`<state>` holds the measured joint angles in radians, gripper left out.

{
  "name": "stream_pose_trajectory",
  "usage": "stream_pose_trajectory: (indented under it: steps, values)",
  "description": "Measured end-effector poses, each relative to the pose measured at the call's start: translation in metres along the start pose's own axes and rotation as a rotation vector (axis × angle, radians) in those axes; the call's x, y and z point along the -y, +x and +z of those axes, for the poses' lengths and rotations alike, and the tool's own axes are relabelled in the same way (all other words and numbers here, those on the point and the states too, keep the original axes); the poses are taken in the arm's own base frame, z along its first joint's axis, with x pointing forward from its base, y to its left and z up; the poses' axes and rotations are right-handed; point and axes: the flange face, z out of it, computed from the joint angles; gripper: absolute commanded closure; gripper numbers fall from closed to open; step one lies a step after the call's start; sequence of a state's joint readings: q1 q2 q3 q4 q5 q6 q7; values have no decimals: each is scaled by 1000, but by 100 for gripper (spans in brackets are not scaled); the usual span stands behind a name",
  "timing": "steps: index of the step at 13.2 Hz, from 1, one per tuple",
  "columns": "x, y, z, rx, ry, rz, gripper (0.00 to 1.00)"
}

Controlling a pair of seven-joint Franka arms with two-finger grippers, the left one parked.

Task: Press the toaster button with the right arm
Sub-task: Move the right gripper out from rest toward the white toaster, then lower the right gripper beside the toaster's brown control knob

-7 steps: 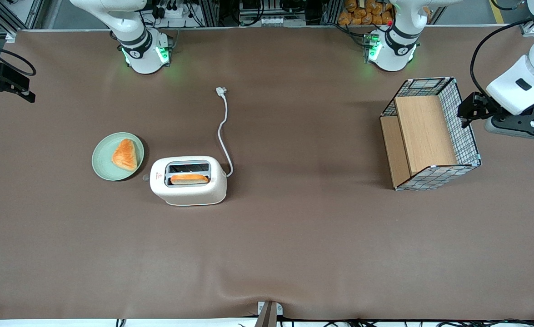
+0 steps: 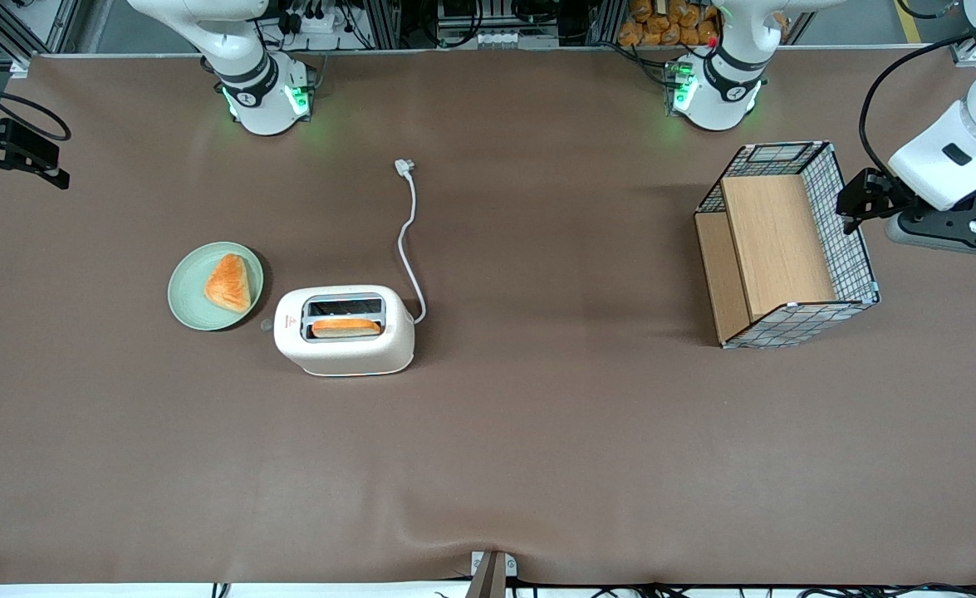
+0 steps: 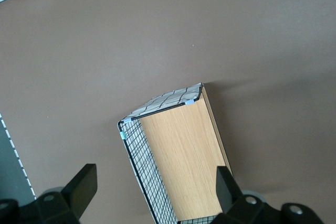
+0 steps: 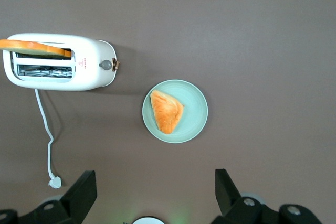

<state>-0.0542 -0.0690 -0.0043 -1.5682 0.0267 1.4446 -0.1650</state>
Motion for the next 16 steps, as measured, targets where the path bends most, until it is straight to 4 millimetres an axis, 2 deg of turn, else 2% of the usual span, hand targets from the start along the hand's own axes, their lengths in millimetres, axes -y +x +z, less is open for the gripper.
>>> stream_pose_trajectory:
  steps: [1, 2, 6, 8, 12, 14, 16]
  values:
    - [4, 3, 8, 3, 36, -4, 0]
    - [9, 9, 20, -1, 86, -7, 7]
    - [24, 36, 97, 9, 214, 5, 99]
    - [38, 52, 138, 44, 297, 16, 100]
    - [52, 78, 217, 76, 352, 54, 100]
    - [62, 84, 239, 88, 398, 71, 100]
    - [63, 89, 253, 81, 421, 48, 100]
